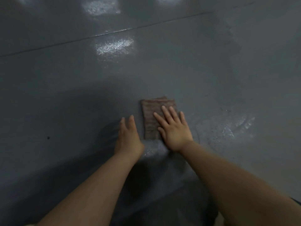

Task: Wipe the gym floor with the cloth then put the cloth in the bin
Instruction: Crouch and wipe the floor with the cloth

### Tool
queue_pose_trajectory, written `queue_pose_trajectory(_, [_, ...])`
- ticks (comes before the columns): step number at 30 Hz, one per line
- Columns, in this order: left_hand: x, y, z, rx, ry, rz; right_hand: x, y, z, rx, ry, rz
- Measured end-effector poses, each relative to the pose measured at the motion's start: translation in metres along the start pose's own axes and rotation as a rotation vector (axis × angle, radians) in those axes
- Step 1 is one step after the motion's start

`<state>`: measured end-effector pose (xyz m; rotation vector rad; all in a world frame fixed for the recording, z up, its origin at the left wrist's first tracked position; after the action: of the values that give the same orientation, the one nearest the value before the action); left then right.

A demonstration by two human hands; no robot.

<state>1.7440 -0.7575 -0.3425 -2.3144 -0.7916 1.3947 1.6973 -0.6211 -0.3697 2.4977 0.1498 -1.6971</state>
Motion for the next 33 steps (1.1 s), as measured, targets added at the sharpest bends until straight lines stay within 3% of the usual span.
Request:
queue_pose_trajectory(4, [0.003,-0.003,0.002,-0.015,0.008,0.061,-0.007,0.004,-0.002,0.123,-0.021,0.168])
queue_pose_trajectory(9, [0.024,-0.013,0.000,-0.020,0.090,0.215,0.002,0.023,0.011,0.061,0.032,0.062])
queue_pose_trajectory(12, [0.042,-0.028,0.001,0.038,0.144,0.311,0.001,-0.012,0.014,0.034,0.014,-0.014])
queue_pose_trajectory(18, [0.058,-0.052,0.019,0.098,0.165,0.441,-0.006,-0.156,0.017,0.467,0.000,0.075])
queue_pose_trajectory(22, [0.066,-0.077,0.032,0.154,0.162,0.525,0.001,-0.134,0.000,0.515,-0.005,0.161])
queue_pose_trajectory(25, [0.077,-0.093,0.033,0.159,0.189,0.499,0.004,-0.105,-0.005,0.390,-0.006,0.147])
queue_pose_trajectory(29, [0.097,-0.117,0.033,0.195,0.253,0.490,-0.007,-0.124,0.020,0.280,-0.005,0.060])
queue_pose_trajectory(33, [0.098,-0.133,0.046,0.253,0.258,0.503,-0.015,-0.198,0.038,0.544,0.014,0.180])
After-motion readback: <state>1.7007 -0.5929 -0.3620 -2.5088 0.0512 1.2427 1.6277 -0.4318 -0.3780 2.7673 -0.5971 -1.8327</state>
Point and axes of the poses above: each hand's wrist, its own z-axis towards the middle knuckle, its own x-axis out of the palm, y = z × x, the point moved 10 cm from there along z, towards the middle knuckle, and after that the axes turned 13 degrees about x, right-handed, at the moved point
